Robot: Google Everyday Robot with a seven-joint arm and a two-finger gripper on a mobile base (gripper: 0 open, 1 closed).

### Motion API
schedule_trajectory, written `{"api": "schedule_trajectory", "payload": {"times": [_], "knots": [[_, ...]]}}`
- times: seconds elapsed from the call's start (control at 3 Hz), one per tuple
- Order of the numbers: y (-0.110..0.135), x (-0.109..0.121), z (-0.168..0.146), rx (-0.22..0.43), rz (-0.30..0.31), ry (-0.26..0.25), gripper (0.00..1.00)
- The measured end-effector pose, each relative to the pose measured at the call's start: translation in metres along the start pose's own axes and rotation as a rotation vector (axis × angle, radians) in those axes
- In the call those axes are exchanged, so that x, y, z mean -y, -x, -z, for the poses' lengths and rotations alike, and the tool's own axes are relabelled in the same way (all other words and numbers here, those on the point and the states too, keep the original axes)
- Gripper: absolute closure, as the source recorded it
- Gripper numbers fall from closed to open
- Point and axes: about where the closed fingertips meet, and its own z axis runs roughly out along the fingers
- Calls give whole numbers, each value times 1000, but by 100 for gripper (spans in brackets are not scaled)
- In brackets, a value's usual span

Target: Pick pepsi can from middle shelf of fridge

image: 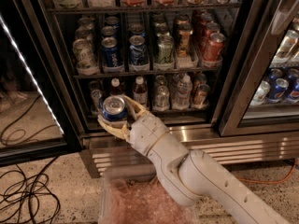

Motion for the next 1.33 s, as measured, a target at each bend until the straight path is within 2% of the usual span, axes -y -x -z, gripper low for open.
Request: {"api": "schedule_trajectory", "payload": {"times": [0.33,0.67,1.33], "knots": [[-1,-1,7,-20,-7,9,100],[4,-2,39,-71,-17,-35,100],[18,0,91,-140,13,-151,100]]}}
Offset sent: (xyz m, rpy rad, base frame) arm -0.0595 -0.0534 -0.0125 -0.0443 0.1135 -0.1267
